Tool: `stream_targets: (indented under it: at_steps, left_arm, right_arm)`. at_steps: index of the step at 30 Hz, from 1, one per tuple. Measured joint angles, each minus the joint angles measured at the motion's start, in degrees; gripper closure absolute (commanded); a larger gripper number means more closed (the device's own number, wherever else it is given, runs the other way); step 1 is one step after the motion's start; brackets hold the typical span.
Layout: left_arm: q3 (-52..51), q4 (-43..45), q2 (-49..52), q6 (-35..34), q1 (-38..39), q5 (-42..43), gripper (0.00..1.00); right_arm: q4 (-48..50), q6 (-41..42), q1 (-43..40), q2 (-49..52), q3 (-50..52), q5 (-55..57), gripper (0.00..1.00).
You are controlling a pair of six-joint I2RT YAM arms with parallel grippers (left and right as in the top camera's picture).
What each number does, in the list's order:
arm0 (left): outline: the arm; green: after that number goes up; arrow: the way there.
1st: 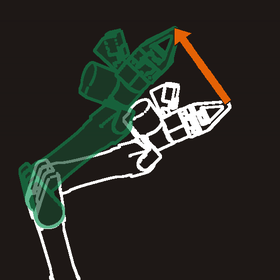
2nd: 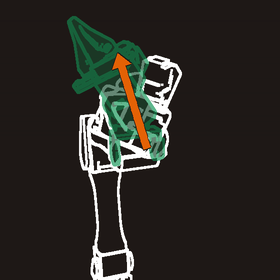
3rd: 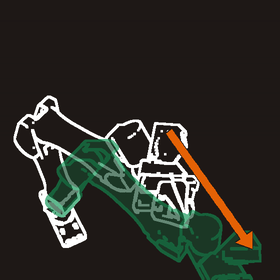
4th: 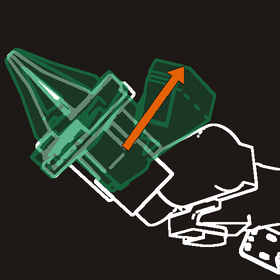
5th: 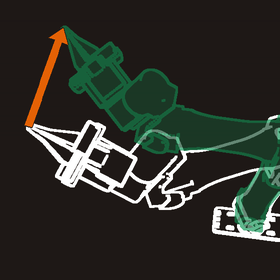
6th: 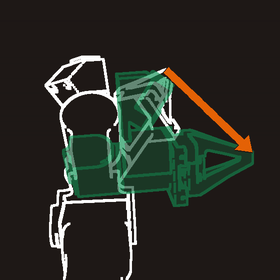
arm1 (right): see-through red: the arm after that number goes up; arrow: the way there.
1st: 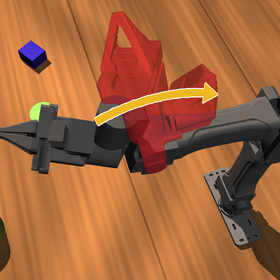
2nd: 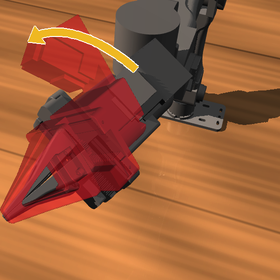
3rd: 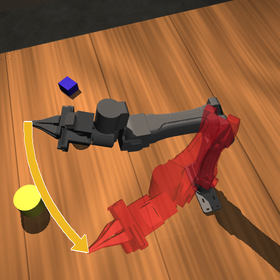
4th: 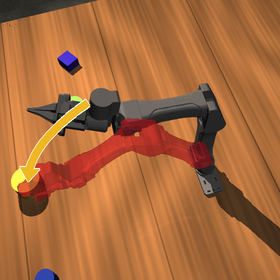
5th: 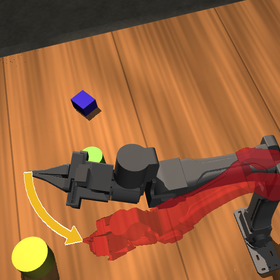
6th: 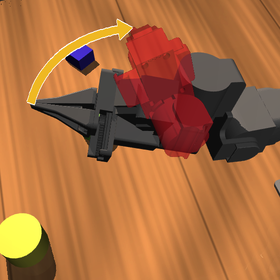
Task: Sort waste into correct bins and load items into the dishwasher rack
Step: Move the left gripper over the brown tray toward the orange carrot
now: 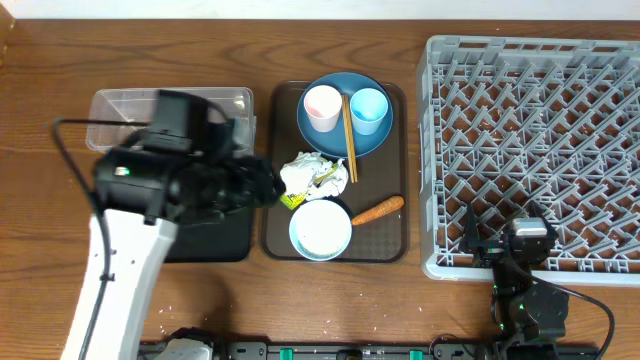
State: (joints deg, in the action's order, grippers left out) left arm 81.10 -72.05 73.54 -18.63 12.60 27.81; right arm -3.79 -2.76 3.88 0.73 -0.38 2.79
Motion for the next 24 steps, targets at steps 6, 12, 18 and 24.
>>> stream_targets:
  at_steps: [6, 12, 18, 24]
  left_arm:
    - [0.00, 4.02, -0.02, 0.52, 15.91, -11.93, 0.51]
    - [0.00, 9.29, 1.77, 0.52, 30.82, -22.32, 0.51]
    - [0.00, 12.41, 8.11, 0.79, 38.42, -27.82, 0.51]
    - [0.00, 16.57, 18.08, 6.64, 42.14, -29.55, 0.51]
  right_arm:
    - [-0.02, 0.00, 0.00, 0.00, 0.00, 0.00, 0.01]
    - [-0.02, 0.00, 0.00, 0.00, 0.00, 0.00, 0.01]
    - [-0.02, 0.00, 0.00, 0.00, 0.00, 0.00, 0.01]
    - [-0.02, 0.00, 0.00, 0.00, 0.00, 0.00, 0.01]
